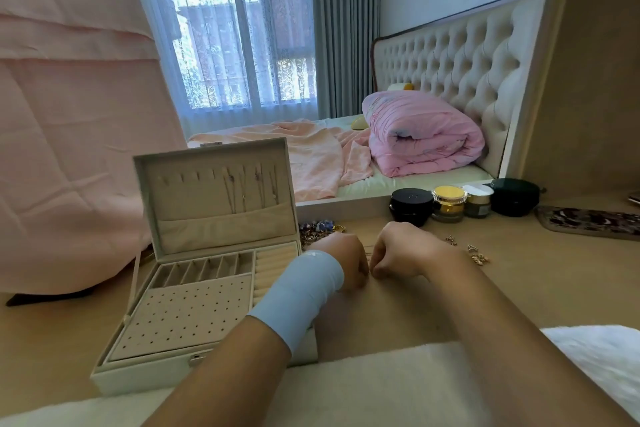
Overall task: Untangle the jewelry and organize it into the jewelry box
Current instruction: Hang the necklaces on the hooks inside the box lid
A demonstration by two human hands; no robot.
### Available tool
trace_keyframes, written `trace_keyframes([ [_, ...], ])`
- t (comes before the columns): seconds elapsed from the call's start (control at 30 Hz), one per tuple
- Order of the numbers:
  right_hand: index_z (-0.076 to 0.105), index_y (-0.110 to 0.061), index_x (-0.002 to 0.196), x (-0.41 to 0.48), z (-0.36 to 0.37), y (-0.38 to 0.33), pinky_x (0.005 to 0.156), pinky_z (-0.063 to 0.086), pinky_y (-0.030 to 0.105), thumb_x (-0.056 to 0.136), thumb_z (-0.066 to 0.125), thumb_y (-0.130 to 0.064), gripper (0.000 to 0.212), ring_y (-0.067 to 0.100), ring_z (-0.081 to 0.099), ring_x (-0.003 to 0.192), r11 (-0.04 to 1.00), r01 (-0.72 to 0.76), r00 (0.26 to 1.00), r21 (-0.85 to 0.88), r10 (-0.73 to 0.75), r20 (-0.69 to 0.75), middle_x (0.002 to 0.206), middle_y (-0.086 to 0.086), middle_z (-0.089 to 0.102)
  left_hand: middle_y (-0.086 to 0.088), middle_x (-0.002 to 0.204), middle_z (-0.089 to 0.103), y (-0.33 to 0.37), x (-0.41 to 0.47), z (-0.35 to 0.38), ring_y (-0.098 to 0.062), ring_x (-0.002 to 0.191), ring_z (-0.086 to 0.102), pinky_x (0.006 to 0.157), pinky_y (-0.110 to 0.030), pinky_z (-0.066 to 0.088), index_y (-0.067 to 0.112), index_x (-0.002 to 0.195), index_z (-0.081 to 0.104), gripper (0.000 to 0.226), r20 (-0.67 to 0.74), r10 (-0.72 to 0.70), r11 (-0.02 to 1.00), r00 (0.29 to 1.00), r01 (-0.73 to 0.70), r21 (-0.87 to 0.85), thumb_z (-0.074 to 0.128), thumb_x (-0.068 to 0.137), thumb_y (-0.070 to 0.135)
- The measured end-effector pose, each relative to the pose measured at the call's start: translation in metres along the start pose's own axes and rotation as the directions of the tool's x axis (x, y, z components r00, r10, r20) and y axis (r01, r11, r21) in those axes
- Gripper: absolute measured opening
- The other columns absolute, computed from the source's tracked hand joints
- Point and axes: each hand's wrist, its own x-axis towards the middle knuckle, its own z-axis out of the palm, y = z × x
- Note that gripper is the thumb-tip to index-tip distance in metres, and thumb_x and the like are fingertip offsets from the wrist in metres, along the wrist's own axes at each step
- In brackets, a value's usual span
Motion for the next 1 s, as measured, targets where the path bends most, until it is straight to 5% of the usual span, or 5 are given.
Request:
trace_keyframes([
  [0.17, 0.080, -0.024, 0.090, 0.005, 0.001, 0.004, 0.086, 0.061, 0.037, 0.083, 0.079, -0.023, 0.007, 0.013, 0.068, 0.089, 0.999, -0.034, 0.999, 0.011, 0.033, 0.040, 0.095, -0.007, 0.073, 0.003, 0.103, 0.071, 0.002, 0.004, 0.005, -0.020, 0.093, 0.065, 0.085, -0.036, 0.057, 0.022, 0.104, 0.075, 0.022, -0.055, -0.075, 0.997, 0.996, 0.075, 0.007, 0.070, 0.085, 0.032],
  [0.4, 0.075, -0.022, 0.106, 0.004, 0.002, -0.004, 0.090, 0.057, 0.036, 0.089, 0.072, -0.025, 0.018, 0.016, 0.066, 0.095, 1.000, -0.006, 0.993, 0.023, 0.003, 0.119, 0.105, -0.002, 0.070, 0.001, 0.097, 0.067, 0.005, -0.004, 0.006, -0.022, 0.085, 0.062, 0.076, -0.032, 0.055, 0.020, 0.103, 0.070, 0.024, -0.067, -0.052, 0.983, 0.996, 0.063, 0.172, 0.054, 0.091, 0.033],
  [0.6, 0.078, -0.024, 0.101, -0.004, -0.010, -0.006, 0.085, 0.055, 0.033, 0.091, 0.072, -0.033, 0.015, 0.013, 0.065, 0.092, 0.984, 0.110, 0.990, 0.143, -0.121, 0.071, 0.099, -0.004, 0.072, 0.001, 0.087, 0.062, -0.011, -0.015, -0.006, -0.016, 0.076, 0.056, 0.073, -0.032, 0.050, 0.018, 0.087, 0.061, 0.019, -0.192, -0.002, 0.973, 0.981, -0.043, -0.228, 0.046, 0.095, 0.026],
  [0.87, 0.076, -0.008, 0.091, -0.024, -0.041, -0.027, 0.067, 0.052, 0.019, 0.104, 0.054, -0.024, 0.030, 0.010, 0.070, 0.075, 0.846, 0.250, 0.958, 0.472, -0.287, 0.009, 0.085, 0.004, 0.078, 0.003, 0.076, 0.062, -0.036, -0.035, -0.024, -0.013, 0.069, 0.057, 0.063, -0.028, 0.049, 0.015, 0.088, 0.057, 0.016, -0.311, -0.062, 0.620, 0.948, -0.207, -0.757, 0.047, 0.101, 0.016],
  [1.0, 0.070, -0.011, 0.086, -0.030, -0.045, -0.044, 0.076, 0.056, 0.041, 0.106, 0.049, -0.022, 0.031, 0.024, 0.067, 0.071, 0.754, 0.316, 0.936, 0.576, -0.345, -0.062, 0.077, 0.013, 0.073, -0.002, 0.073, 0.058, -0.043, -0.046, -0.032, -0.017, 0.065, 0.051, 0.064, -0.034, 0.046, 0.012, 0.090, 0.057, 0.017, -0.330, -0.054, 0.416, 0.943, -0.279, -0.866, 0.046, 0.102, 0.013],
])
